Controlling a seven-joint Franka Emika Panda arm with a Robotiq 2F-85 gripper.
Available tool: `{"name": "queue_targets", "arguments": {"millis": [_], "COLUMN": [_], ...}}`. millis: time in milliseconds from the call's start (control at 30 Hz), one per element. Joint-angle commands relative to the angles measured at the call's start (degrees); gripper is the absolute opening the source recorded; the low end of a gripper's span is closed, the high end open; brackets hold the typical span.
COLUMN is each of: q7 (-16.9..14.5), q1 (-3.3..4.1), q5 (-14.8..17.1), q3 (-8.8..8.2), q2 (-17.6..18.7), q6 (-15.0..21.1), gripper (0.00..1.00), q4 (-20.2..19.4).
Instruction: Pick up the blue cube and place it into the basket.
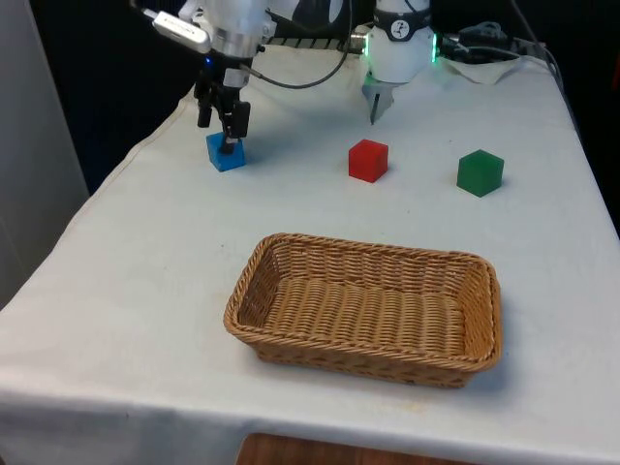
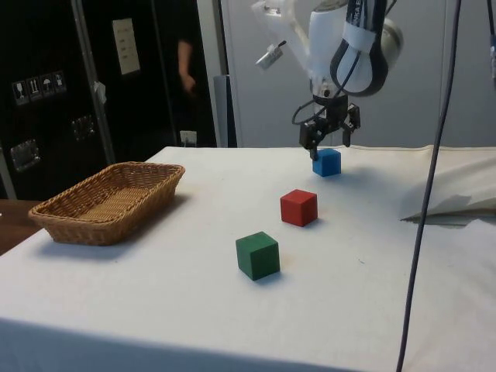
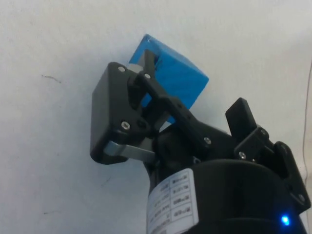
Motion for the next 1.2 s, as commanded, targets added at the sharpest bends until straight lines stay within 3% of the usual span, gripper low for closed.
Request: {"name": "queue_targets", "arguments": {"millis": [0,33,67,367,600,633,667,900,933,967,1167], "q7": [0.9,0.4,1.3,4.6,6.7,6.7,6.8,7.1,7.5,7.1,6.8], "q1": [0.4,0.0,0.34,0.11,-1.15,0.11,-1.38,-2.69,-0.17,-2.81,-3.27], "q5": [0.0,0.0,0.1,0.3,0.5,0.1,0.5,0.9,0.6,0.9,1.1], "q3": [-0.69,0.0,-0.57,0.0,1.72,0.17,1.95,3.27,0.23,3.38,3.78], "q2": [1.0,0.2,1.2,2.9,2.5,3.1,2.4,1.5,3.2,1.5,1.4], "q6": [1.6,0.3,1.8,4.2,5.7,4.5,6.0,6.5,5.8,6.5,5.7], "gripper": [1.0,1.0,1.0,1.0,1.0,1.0,1.0,1.0,1.0,1.0,1.0], "q4": [0.1,-0.1,0.0,-0.2,-0.9,-0.3,-1.1,-2.1,-0.8,-2.1,-2.2]}}
